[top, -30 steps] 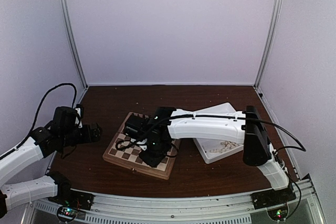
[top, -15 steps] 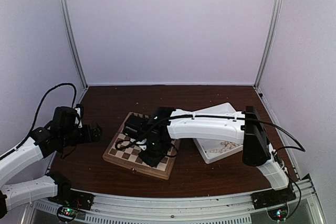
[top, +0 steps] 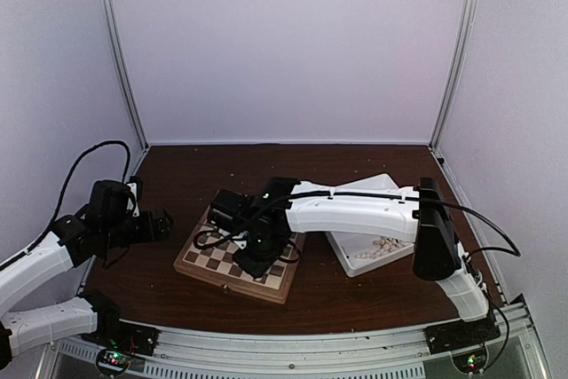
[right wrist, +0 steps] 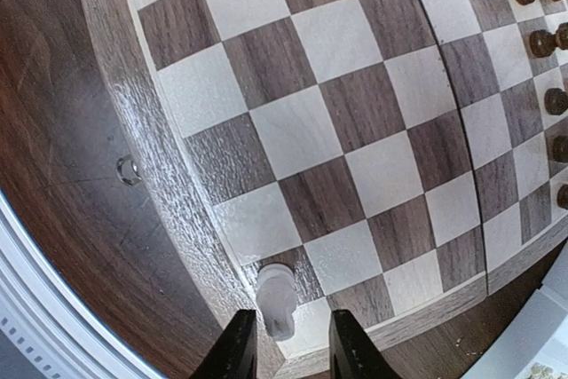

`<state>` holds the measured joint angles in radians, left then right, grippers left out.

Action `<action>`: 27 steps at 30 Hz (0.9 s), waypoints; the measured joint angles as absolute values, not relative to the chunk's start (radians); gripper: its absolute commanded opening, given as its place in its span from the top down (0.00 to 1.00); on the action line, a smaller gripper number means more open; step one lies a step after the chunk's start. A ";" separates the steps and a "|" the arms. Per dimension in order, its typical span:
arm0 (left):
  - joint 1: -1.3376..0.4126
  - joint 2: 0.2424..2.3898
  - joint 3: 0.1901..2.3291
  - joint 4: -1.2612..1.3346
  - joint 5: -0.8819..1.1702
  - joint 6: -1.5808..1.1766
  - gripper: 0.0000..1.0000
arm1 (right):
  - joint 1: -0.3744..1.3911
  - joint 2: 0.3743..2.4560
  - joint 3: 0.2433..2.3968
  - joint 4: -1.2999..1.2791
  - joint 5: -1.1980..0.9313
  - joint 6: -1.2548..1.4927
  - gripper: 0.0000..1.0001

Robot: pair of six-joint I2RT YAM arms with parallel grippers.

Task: Set up the chess pieces on the board
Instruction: Place the chess piece on the chessboard.

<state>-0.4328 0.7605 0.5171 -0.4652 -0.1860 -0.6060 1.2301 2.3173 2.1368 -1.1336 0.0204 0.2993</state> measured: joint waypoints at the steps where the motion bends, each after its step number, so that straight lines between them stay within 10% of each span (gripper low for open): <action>1: -0.433 0.761 0.517 -0.466 -0.186 -0.604 0.02 | 1.230 2.308 2.130 -1.126 0.024 0.300 0.67; 27: -0.435 0.937 0.687 -0.470 -0.020 -0.566 0.02 | 0.939 1.577 1.375 -0.924 0.236 0.441 0.74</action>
